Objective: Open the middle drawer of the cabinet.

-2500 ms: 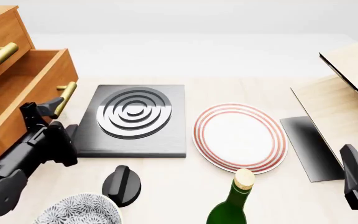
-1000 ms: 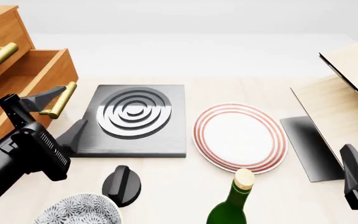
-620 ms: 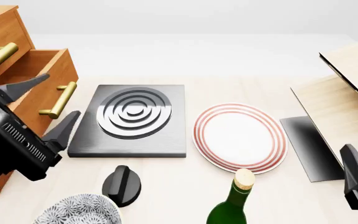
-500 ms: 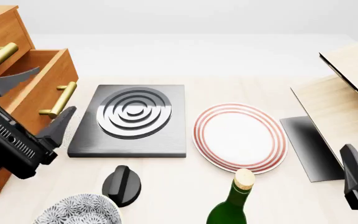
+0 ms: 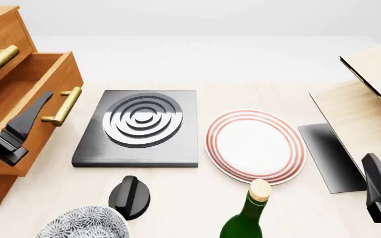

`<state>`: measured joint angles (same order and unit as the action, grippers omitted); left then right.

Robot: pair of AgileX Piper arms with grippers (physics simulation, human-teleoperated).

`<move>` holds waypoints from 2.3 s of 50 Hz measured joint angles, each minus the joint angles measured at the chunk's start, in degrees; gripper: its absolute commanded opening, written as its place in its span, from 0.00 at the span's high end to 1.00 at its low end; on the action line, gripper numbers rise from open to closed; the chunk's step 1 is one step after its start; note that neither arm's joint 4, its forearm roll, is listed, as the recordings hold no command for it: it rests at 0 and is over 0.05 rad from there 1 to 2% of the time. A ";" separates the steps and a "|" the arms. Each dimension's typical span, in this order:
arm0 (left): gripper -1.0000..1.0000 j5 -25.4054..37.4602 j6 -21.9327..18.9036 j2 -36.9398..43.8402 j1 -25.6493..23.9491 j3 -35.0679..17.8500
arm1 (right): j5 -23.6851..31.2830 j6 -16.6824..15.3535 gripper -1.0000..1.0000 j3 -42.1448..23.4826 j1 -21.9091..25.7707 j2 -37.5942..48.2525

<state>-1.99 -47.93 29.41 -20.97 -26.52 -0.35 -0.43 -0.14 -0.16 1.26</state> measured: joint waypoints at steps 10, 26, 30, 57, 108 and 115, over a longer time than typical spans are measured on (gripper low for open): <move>0.00 5.60 5.98 -1.52 -0.18 -3.51 | 0.00 0.00 0.00 0.00 0.00 0.00; 0.00 14.03 14.36 -3.32 0.34 -9.45 | 0.00 0.00 0.00 0.00 0.00 0.00; 0.00 15.59 16.01 -3.60 0.53 -10.64 | 0.00 0.00 0.00 0.00 0.00 0.00; 0.00 27.24 29.30 -1.47 6.07 -20.08 | 0.00 0.00 0.00 0.00 0.00 0.00; 0.00 29.37 44.22 6.57 16.83 -23.15 | 0.00 0.00 0.00 0.00 0.00 0.00; 0.00 28.43 45.45 7.62 17.72 -22.50 | 0.00 0.00 0.00 0.00 0.00 0.00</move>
<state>26.44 -2.48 37.03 -3.26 -49.02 -0.35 -0.42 -0.14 -0.16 1.26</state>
